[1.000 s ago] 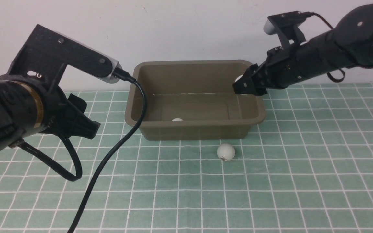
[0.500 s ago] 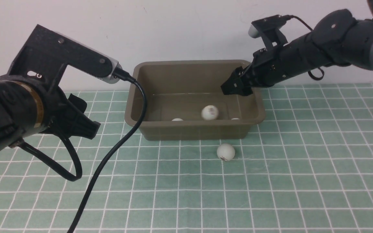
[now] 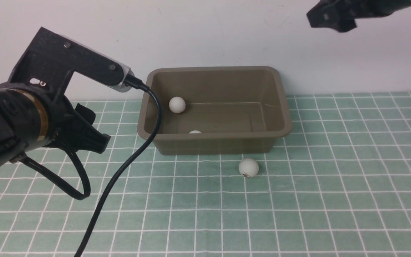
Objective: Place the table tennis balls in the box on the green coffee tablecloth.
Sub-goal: 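Reach for and grasp a ping pong ball on the table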
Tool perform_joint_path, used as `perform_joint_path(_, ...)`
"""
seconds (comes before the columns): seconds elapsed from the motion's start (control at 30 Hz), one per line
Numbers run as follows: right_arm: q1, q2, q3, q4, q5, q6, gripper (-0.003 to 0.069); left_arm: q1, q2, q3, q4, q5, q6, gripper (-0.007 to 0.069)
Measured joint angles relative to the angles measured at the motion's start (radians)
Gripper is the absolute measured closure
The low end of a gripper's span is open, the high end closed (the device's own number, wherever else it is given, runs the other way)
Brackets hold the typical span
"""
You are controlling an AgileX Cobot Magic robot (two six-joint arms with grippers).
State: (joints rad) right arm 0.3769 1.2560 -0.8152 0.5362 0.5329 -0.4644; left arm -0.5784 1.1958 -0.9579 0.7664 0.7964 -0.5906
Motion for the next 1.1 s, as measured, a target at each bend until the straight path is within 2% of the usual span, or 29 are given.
perform_joint_path(0.2, 0.134, 0.139, 0.001, 0.023, -0.184, 0.02, 0.0162, 0.0, 0.0, 0.0, -0.009, 0.0, 0.0, 0.0241)
perform_joint_path(0.5, 0.145, 0.338, 0.001, 0.061, -0.411, 0.076, 0.0162, 0.0, 0.0, 0.0, -0.019, 0.004, 0.0, 0.0241)
perform_joint_path(0.67, 0.152, 0.402, 0.0, 0.093, -0.46, 0.076, 0.0162, 0.0, 0.0, 0.0, -0.019, 0.005, 0.001, 0.0241)
perform_joint_path(0.9, 0.214, 0.476, -0.079, 0.098, -0.466, 0.076, 0.0162, 0.0, 0.0, 0.0, -0.019, 0.005, 0.001, 0.0241)
perform_joint_path(1.1, 0.214, 0.534, -0.098, 0.14, -0.489, 0.076, 0.0162, 0.0, 0.0, 0.0, -0.019, 0.006, 0.002, 0.0241)
